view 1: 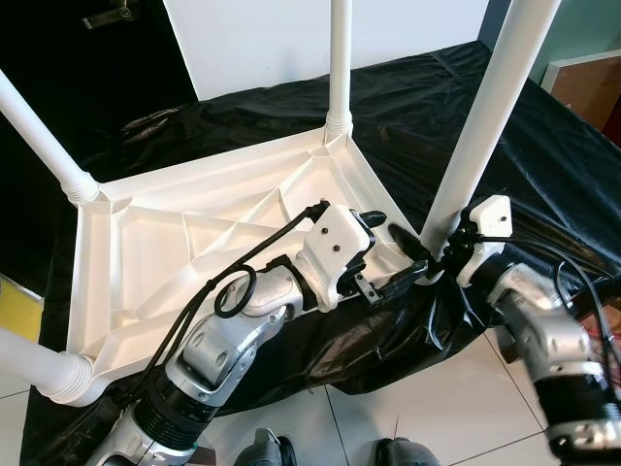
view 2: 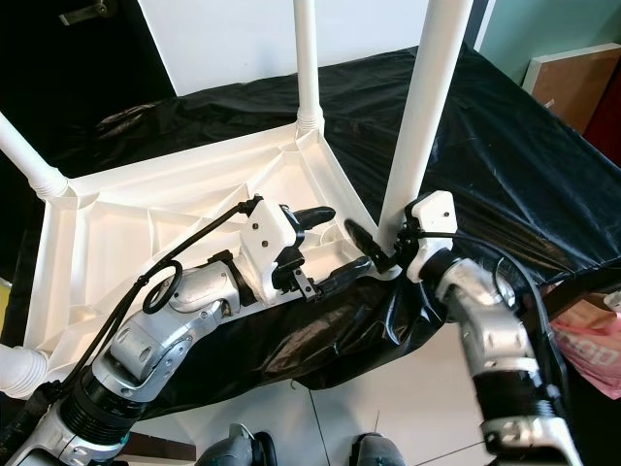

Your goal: Building children table

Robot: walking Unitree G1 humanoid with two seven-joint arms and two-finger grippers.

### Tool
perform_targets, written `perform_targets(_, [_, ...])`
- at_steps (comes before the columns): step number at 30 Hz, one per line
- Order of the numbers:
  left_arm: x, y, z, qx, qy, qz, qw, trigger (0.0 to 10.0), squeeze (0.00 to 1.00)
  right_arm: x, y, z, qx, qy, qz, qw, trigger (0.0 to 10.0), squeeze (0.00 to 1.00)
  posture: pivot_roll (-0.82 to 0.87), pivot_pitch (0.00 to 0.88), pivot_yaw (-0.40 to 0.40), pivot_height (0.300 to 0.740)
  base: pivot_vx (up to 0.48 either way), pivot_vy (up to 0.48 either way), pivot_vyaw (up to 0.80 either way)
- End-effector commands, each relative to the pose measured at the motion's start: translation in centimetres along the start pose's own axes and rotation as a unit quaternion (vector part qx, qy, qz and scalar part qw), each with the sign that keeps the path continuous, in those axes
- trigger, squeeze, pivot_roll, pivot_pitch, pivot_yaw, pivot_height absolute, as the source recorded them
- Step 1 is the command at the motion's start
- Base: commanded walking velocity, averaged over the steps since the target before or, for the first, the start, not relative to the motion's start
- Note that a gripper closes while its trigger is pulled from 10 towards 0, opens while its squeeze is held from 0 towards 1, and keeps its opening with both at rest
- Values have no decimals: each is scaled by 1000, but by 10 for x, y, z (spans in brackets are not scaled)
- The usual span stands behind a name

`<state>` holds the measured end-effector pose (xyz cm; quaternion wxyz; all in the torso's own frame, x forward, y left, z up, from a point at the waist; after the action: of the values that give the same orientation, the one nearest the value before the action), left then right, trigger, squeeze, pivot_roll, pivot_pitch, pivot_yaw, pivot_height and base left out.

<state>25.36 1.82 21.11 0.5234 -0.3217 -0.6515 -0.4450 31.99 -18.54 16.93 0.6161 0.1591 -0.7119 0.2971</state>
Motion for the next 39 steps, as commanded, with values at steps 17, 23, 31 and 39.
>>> perform_targets(17, [-30,-7,9,-47,70,10,996,10000,0,-20,0,2,41,30,-21,998,0,0,-49,88,57,740,0,0,0])
perform_targets(23, [-30,-6,10,-45,70,10,996,10000,0,-25,3,3,23,34,-36,999,10000,0,-49,88,57,740,0,0,0])
perform_targets(31, [-29,-7,9,-44,66,10,997,10000,0,-28,8,-1,-40,22,-53,998,10000,0,-57,87,53,740,0,0,0])
perform_targets(39, [-28,-8,7,-45,59,13,997,10000,0,-35,11,-4,-163,42,-56,984,10000,0,-67,81,51,740,0,0,0])
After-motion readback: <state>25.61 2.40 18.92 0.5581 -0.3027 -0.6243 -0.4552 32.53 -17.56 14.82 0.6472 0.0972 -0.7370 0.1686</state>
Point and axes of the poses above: a point about 5 cm out from each wrist's last joint towards the gripper, its own z axis pointing back from the gripper into the wrist, its own x axis along the axis of the wrist's last joint, y = z × x, the point moved 1 cm from there along -z, pointing out of the wrist towards the gripper, and after that the axes turned 1 degree about z, right-handed, at the moved point
